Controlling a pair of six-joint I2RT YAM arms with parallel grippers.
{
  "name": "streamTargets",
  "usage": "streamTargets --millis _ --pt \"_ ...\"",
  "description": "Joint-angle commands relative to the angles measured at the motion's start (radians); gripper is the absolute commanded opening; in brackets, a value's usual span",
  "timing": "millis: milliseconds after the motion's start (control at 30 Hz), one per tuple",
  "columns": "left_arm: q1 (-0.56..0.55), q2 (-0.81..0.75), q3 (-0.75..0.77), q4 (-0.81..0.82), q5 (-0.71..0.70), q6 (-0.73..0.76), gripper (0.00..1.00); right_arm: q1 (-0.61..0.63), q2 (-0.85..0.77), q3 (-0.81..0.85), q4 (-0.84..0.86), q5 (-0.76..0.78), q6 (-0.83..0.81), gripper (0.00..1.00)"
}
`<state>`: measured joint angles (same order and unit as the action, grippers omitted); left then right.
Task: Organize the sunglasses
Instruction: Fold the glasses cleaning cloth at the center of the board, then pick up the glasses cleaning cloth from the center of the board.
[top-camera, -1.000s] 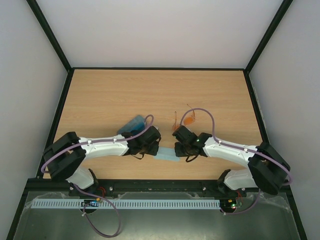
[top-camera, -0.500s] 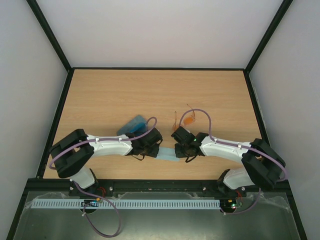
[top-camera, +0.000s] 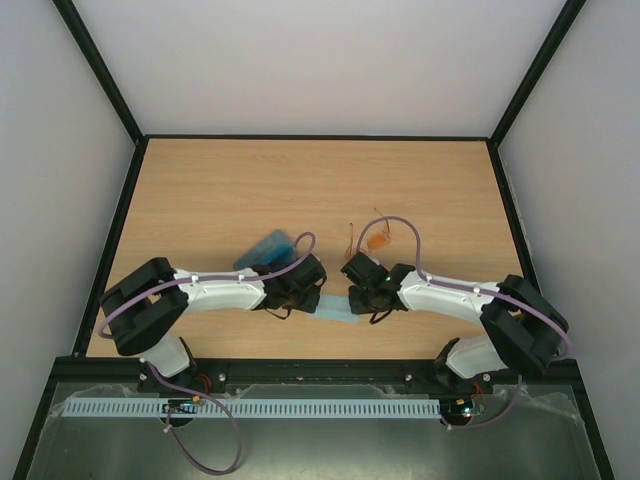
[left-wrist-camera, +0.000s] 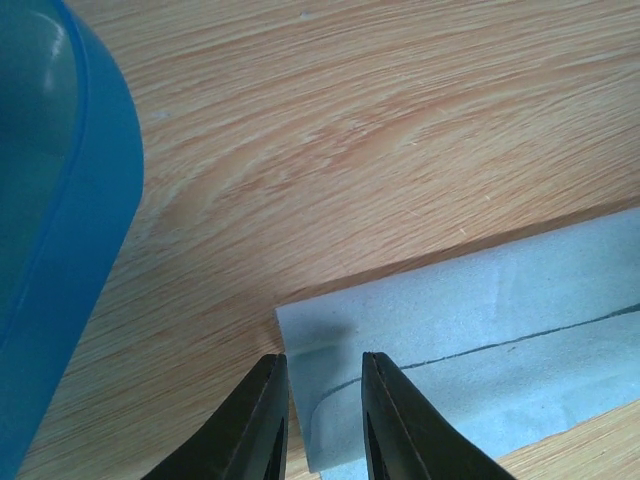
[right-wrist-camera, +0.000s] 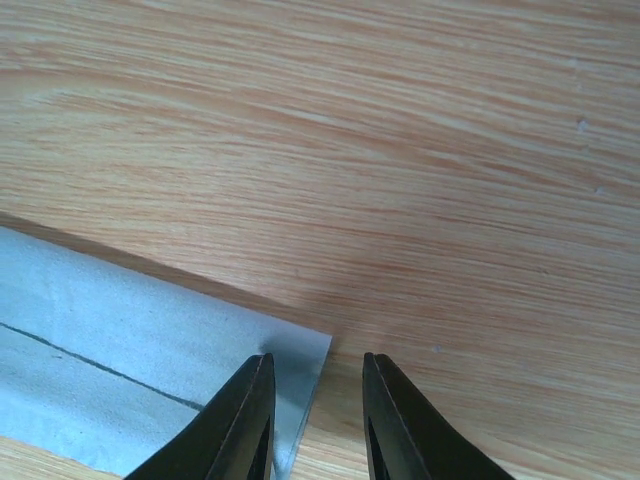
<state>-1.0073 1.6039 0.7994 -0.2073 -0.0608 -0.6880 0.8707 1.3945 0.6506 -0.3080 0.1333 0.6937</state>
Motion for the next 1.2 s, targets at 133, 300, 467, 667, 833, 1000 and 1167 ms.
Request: streamTargets --millis 133,300,467,667,833,1000,1167 --pt "0.011 0.014 0.020 0.011 -0.013 0.015 0.24 -0.010 0.034 0.036 -0.006 0.026 -0.011 0.25" --pt "0.017 0.028 0.018 0.024 -0.008 0.017 0.24 -0.016 0.067 0.030 0.006 0.019 -0.013 0.23" --pt "0.019 0.040 0.013 0.038 0.003 0.017 0.19 -0.017 0.082 0.017 0.014 0.009 -0.011 0.14" --pt "0.018 0.054 0.008 0.056 0.009 0.014 0.03 -0.016 0.089 0.009 0.020 0.008 -0.014 0.02" --pt "0.019 0.011 -0.005 0.066 -0.021 0.004 0.02 -0.016 0.062 0.015 0.023 0.013 -0.029 0.01" --pt "0.018 -0.063 -0.016 0.068 -0.055 0.004 0.02 -0.017 -0.001 0.042 0.007 0.029 -0.054 0.01" --pt "0.018 -0.152 -0.054 0.092 -0.087 -0.006 0.02 -0.016 -0.081 0.059 -0.004 0.051 -0.085 0.02"
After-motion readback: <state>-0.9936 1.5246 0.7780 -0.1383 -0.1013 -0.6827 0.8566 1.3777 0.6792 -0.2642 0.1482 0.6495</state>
